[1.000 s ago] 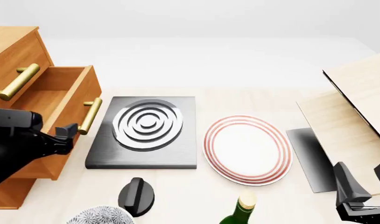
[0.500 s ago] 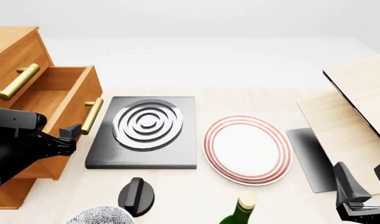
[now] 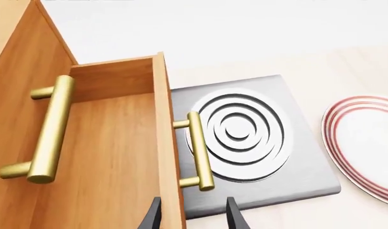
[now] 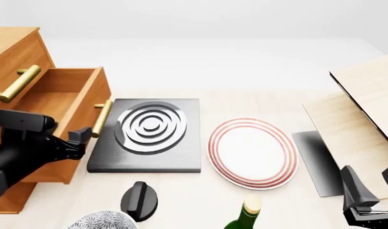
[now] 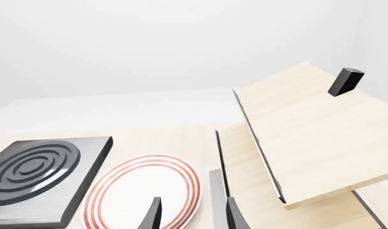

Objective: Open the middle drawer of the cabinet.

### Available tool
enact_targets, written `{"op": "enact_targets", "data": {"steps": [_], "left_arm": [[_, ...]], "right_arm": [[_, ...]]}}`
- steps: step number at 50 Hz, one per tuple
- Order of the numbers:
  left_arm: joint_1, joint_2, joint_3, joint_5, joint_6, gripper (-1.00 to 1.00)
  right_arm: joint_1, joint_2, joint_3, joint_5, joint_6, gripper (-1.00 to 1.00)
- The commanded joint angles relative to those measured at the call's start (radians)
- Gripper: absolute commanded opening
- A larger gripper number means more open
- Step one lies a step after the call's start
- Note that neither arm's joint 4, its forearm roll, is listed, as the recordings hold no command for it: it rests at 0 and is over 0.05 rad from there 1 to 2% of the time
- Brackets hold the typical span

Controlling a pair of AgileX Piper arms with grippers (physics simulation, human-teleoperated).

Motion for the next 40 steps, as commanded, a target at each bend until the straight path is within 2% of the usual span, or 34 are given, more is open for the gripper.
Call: {"op": "enact_targets", "data": {"steps": [1,14,33,40], "left_arm": [[-0.039,0.045,-0.014,-0.021,0.000,1.00],[-0.099,0.107,-0.032,-0.051,0.012,1.00],[-0.262,0.141,-0.052,-0.057,0.017,1.00],[-0.351,0.138,-0.110,-0.025,-0.003,1.00]], "right_arm": [[0.000,0.000,0.000,0.000,0.000,1.00],[0.000,0.000,0.000,0.000,0.000,1.00],[0.000,0.000,0.000,0.000,0.000,1.00],[0.000,0.001,0.000,0.000,0.000,1.00]]}}
